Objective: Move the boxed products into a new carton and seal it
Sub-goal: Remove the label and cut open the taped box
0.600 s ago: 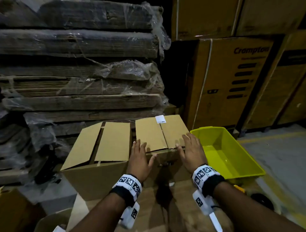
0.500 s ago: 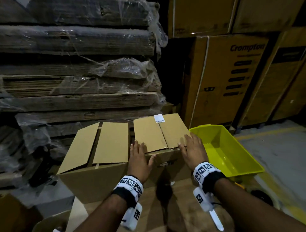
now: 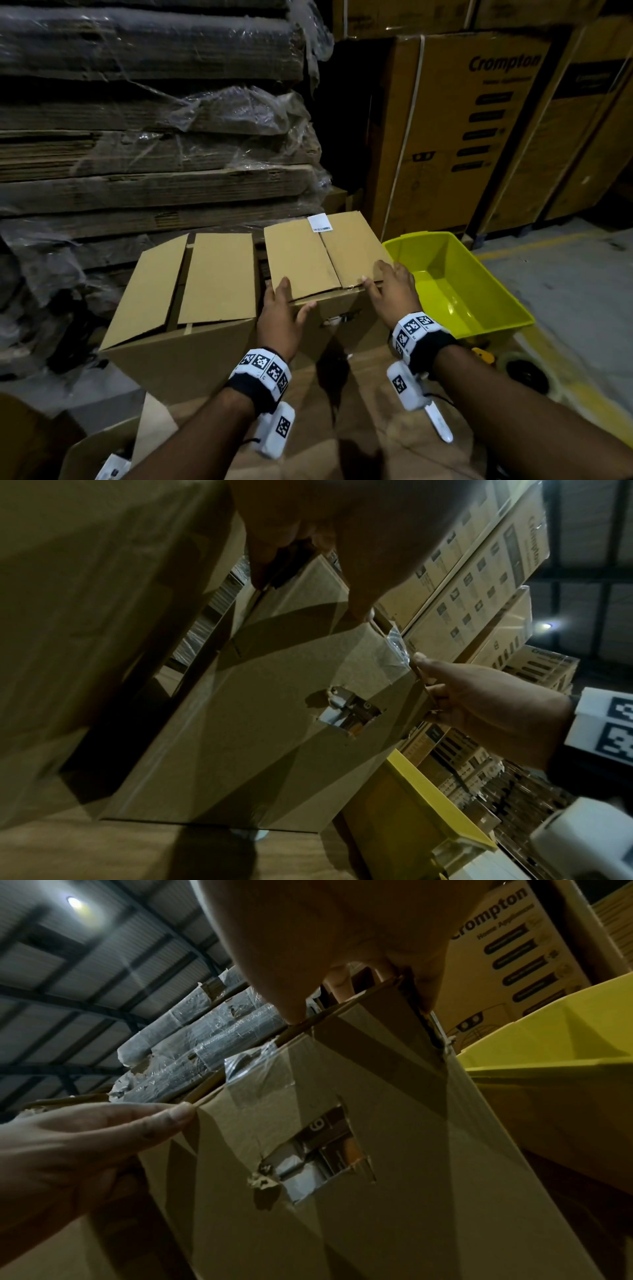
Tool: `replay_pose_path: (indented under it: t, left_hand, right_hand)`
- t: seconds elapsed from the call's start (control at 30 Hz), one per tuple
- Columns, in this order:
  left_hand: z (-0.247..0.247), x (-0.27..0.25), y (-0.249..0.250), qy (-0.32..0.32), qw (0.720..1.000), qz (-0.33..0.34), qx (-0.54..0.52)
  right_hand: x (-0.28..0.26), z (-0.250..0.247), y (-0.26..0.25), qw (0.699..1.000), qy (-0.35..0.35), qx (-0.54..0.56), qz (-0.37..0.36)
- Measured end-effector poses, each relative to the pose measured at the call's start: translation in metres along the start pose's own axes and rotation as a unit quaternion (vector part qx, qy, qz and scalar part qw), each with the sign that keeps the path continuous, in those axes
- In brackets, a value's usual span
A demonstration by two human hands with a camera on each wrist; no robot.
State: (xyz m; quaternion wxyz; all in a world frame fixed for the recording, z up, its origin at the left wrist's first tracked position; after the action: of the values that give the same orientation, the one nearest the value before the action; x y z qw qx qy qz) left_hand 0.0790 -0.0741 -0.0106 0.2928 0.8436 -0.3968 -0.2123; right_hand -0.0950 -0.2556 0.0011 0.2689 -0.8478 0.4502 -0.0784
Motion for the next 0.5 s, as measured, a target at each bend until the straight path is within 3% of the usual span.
replay_pose_path:
  t: [0.5]
  left_hand:
    - [0.009, -0.104, 0.001, 0.017, 1.0, -0.006, 0.006]
  right_hand:
    - [-0.104, -0.021, 0.033, 0.994, 0.062, -0.011, -0.093]
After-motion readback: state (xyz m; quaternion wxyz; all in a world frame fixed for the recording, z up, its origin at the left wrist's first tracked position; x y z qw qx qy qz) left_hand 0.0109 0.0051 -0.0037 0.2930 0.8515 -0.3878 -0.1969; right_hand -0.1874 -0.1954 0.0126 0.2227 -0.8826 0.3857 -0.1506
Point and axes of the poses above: each hand's wrist, its own x-axis towards the middle knuckle, its own z-axis out of the palm, y = z × x, the point moved 10 cm from there along x, towards the middle knuckle, and after that the axes turned 14 degrees about -y, right-handed, at the moved point
